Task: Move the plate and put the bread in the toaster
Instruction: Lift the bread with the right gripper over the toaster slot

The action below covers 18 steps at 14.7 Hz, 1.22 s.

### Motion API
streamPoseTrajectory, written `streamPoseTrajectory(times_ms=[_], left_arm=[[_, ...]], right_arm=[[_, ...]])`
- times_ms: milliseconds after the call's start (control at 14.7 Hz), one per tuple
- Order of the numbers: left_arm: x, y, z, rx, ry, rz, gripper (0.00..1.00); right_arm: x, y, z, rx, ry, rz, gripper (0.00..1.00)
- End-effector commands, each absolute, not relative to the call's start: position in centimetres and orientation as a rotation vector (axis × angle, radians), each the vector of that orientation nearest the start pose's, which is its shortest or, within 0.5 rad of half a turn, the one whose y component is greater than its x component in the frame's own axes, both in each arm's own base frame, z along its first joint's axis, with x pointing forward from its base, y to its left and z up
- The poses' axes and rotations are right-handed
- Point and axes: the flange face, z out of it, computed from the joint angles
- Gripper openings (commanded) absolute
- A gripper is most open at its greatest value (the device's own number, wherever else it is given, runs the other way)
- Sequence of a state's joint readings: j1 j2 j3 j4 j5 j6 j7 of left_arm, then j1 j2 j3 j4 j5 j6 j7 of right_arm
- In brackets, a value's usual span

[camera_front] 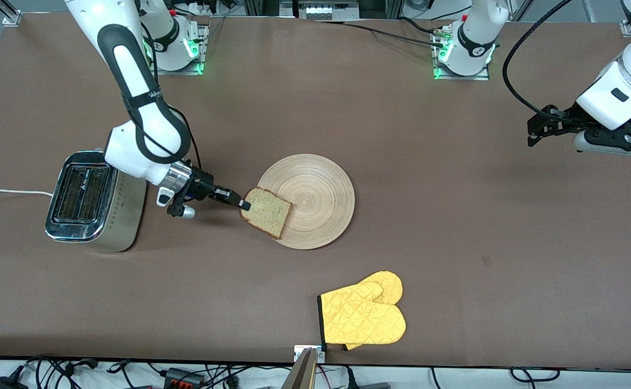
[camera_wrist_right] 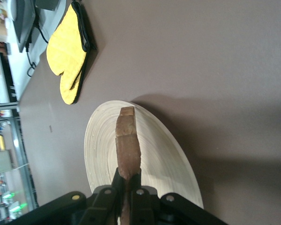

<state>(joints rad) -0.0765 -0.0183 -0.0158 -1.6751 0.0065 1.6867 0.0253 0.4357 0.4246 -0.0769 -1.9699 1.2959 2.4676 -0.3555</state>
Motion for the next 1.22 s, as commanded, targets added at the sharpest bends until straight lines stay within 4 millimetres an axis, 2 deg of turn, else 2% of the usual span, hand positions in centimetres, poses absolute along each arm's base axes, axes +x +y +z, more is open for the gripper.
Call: streamPoseTrajectory(times_ms=[0, 136, 204, 339, 407, 611, 814, 1018, 1154], left_arm=[[55.8, -4.9, 60.1, -3.125, 0.193, -0.044, 1.00], [55.7, -5.0, 60.1, -3.125, 0.191, -0.037, 1.00], [55.7, -5.0, 60.2, -3.125, 0.193, -0.039, 1.00], [55.8, -5.0, 60.3, -3.125, 0.193, -0.044, 1.00], [55.7, -5.1, 60.2, -3.125, 0.193, -0.039, 1.00], [55.7, -5.1, 60.2, -3.126, 0.191, -0.039, 1.00], [55.7, -5.1, 60.2, -3.126, 0.189, -0.039, 1.00], [55.7, -5.1, 60.2, -3.126, 0.189, -0.039, 1.00], [55.7, -5.1, 60.2, -3.126, 0.188, -0.037, 1.00]], right_arm=[[60.0, 22.4, 29.9, -2.385, 0.324, -0.063, 0.00], [62.2, 21.7, 33.5, -2.431, 0.317, 0.031, 0.00], [63.3, 20.7, 35.9, -2.493, 0.282, 0.078, 0.00], [64.9, 17.8, 40.6, -2.594, 0.225, 0.190, 0.00], [65.4, 15.1, 43.0, -2.593, 0.212, 0.256, 0.00], [65.4, 8.0, 46.9, -2.640, 0.190, 0.397, 0.00], [64.7, 5.0, 51.5, -2.835, 0.134, 0.442, 0.00], [64.4, 2.2, 52.7, -3.071, 0.020, 0.454, 0.00], [64.6, 0.5, 52.5, -3.163, -0.032, 0.454, 0.00]])
